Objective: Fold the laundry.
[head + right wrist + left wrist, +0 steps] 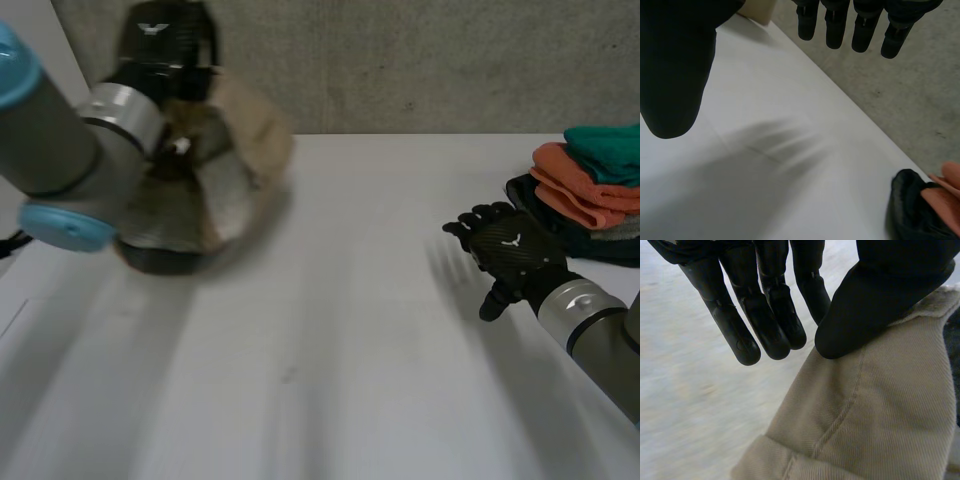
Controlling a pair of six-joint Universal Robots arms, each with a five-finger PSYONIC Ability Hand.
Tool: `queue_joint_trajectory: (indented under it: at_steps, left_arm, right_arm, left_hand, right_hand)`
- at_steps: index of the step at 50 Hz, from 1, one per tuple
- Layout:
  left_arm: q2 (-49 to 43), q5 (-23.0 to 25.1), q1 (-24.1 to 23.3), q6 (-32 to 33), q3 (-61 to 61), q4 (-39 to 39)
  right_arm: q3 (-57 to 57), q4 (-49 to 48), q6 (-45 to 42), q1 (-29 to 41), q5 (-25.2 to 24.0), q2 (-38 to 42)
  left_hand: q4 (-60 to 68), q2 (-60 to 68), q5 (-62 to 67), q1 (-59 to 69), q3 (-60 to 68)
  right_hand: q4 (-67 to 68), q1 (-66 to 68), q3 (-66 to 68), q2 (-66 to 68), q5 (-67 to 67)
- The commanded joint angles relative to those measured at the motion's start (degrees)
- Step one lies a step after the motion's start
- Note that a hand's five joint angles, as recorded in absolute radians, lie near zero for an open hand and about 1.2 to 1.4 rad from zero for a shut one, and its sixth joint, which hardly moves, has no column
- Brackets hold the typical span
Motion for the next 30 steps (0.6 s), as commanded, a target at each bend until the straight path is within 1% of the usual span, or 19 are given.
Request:
queue_joint_trajectory:
  at_steps: [1,4,5,7,9,11,12,13,14,15,16,17,20,21,24,25,27,28,30]
  left_arm:
    - [-1.38,-0.56,-13.28,-7.03,1.04,1.29]
    - [-4.28,-0.65,-14.95,-9.68,1.75,1.73]
    - [-7.69,-0.48,-17.92,-10.82,2.36,1.91]
    - [-11.74,-0.39,-21.44,-10.92,3.24,2.00]
    - [-15.95,-0.47,-24.00,-10.05,4.38,1.56]
    - [-17.82,-0.56,-24.10,-9.17,4.39,1.30]
    - [-18.18,-0.56,-24.10,-8.47,4.30,1.21]
    - [-18.09,-0.48,-24.10,-6.98,3.95,0.77]
    - [-18.00,-0.47,-24.18,-6.01,3.69,0.51]
    - [-17.92,-0.47,-24.45,-4.96,3.43,0.16]
    - [-17.74,-0.47,-24.45,-3.90,2.99,-0.28]
    - [-16.35,-0.47,-24.36,-1.45,2.20,-0.98]
    - [-12.57,-0.47,-23.66,1.55,0.70,-2.04]
    - [-9.86,-0.65,-22.87,3.39,-0.61,-2.39]
    - [-6.41,-0.74,-20.94,5.33,-3.16,-2.40]
    - [-4.14,-0.65,-19.02,6.47,-4.74,-2.40]
    - [-2.19,-0.48,-16.90,7.18,-6.06,-2.39]
    - [-0.96,0.13,-14.89,7.79,-6.94,-2.57]
    - [-0.86,0.23,-13.03,8.32,-7.21,-2.75]
  right_arm:
    - [-0.24,-0.05,0.72,-2.58,0.20,-1.44]
    - [-0.59,-0.05,0.81,-3.19,1.25,-2.06]
    - [-0.59,-0.05,0.81,-3.54,1.78,-2.15]
    - [-0.77,-0.05,0.90,-4.16,3.18,-2.24]
    - [-1.21,0.04,0.99,-4.60,5.47,-2.24]
    - [-1.56,0.04,1.16,-4.69,6.96,-2.24]
    - [-1.82,0.13,1.51,-4.69,7.84,-2.15]
    - [-2.00,0.22,1.78,-4.69,8.02,-2.15]
    - [-2.09,0.30,2.13,-4.69,8.20,-2.15]
    - [-2.26,0.39,2.65,-4.78,8.29,-2.24]
    - [-2.44,0.65,3.61,-4.95,8.46,-2.24]
    - [-2.61,0.74,4.15,-5.13,8.55,-2.32]
    - [-3.14,1.53,6.60,-5.39,8.55,-2.85]
    - [-3.14,1.97,7.31,-5.48,8.55,-3.20]
    - [-3.93,4.94,9.85,-5.48,8.20,-5.04]
    - [-4.37,6.09,10.21,-5.48,8.20,-5.57]
    - [-5.16,8.64,10.83,-5.48,8.11,-6.45]
    - [-6.12,11.79,11.00,-5.48,8.02,-7.06]
    - [-7.09,15.40,11.09,-5.48,7.85,-7.60]
  left_hand:
    - [11.40,11.45,12.23,15.29,11.77]
    - [11.40,11.45,12.23,15.29,11.77]
    - [11.40,11.45,12.23,15.29,11.77]
    - [11.40,11.45,12.23,15.29,11.77]
    - [11.40,11.45,12.23,15.29,11.77]
    - [11.40,11.45,12.23,15.29,11.77]
    - [5.43,5.48,6.26,9.32,5.80]
    - [-20.11,-20.06,-19.28,-16.22,-19.74]
    - [-32.19,-32.14,-31.36,-28.30,-31.82]
    - [-40.30,-40.25,-39.47,-36.41,-39.93]
    - [-42.38,-42.33,-41.55,-38.49,-42.01]
    - [-43.40,-43.35,-42.57,-39.51,-43.03]
    - [-45.42,-45.37,-44.59,-41.53,-45.05]
    - [-47.10,-47.05,-46.27,-43.21,-46.73]
    - [-50.97,-50.92,-50.14,-47.08,-50.60]
    - [-52.48,-52.43,-51.65,-48.59,-52.11]
    - [-52.66,-52.61,-51.83,-48.77,-52.29]
    - [-53.66,-53.61,-52.83,-49.77,-53.29]
    - [-53.84,-53.79,-53.01,-49.95,-53.47]
  right_hand:
    - [-2.00,-2.96,-1.89,-1.99,-2.68]
    - [-2.00,-2.96,-1.89,-1.99,-2.68]
    - [-2.00,-2.96,-1.89,-1.99,-2.68]
    - [-2.00,-2.96,-1.89,-1.99,-2.68]
    - [-2.00,-2.96,-1.89,-1.99,-2.68]
    - [-2.00,-2.96,-1.89,-1.99,-2.68]
    - [-2.00,-2.96,-1.89,-1.99,-2.68]
    - [-2.00,-2.96,-1.89,-1.99,-2.68]
    - [-2.00,-2.96,-1.89,-1.99,-2.68]
    - [-2.00,-2.96,-1.89,-1.99,-2.68]
    - [-2.00,-2.96,-1.89,-1.99,-2.68]
    - [-2.00,-2.96,-1.89,-1.99,-2.68]
    - [-2.00,-2.96,-1.89,-1.99,-2.68]
    - [-2.00,-2.96,-1.89,-1.99,-2.68]
    - [-2.00,-2.96,-1.89,-1.99,-2.68]
    - [-2.00,-2.96,-1.89,-1.99,-2.68]
    - [-2.00,-2.96,-1.89,-1.99,-2.68]
    - [-2.00,-2.96,-1.89,-1.99,-2.68]
    - [-2.00,-2.96,-1.89,-1.99,-2.68]
